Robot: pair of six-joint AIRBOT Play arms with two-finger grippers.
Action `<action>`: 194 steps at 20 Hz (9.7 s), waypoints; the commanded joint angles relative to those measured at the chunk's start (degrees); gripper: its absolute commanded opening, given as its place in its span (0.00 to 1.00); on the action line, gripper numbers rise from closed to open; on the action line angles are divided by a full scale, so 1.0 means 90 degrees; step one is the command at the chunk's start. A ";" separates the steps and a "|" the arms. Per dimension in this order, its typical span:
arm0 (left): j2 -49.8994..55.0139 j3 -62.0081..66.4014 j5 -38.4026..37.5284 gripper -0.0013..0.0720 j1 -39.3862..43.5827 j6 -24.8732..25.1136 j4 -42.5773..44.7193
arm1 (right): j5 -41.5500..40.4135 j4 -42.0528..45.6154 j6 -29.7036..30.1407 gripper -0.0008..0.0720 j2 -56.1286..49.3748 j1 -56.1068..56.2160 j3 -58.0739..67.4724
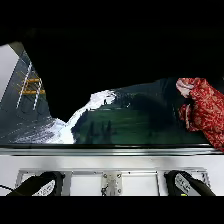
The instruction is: Fold the clothes and pants, and hang the long-sleeved shirts on hangers.
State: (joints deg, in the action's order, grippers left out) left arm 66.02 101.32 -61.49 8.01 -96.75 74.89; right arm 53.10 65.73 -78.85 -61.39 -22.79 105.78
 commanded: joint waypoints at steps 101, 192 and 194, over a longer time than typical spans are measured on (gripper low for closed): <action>-0.1435 -0.5544 0.1753 1.00 0.2025 -0.1010 -0.1265 | 0.2960 0.5061 -0.4928 0.03 0.0950 0.7701 -0.4396; -0.1324 -0.4702 -0.0933 1.00 0.2310 0.0112 -0.0988 | 0.3861 0.3500 -0.3665 0.04 0.0495 0.5559 -0.3368; -0.1501 -0.4697 -0.0903 1.00 0.2072 0.0109 -0.0991 | 0.3861 0.3497 -0.3665 0.04 0.0495 0.5559 -0.3371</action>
State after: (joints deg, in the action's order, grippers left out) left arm 54.68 59.00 -70.39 28.34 -95.85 65.95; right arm 88.03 97.23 -111.87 -56.97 27.20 75.46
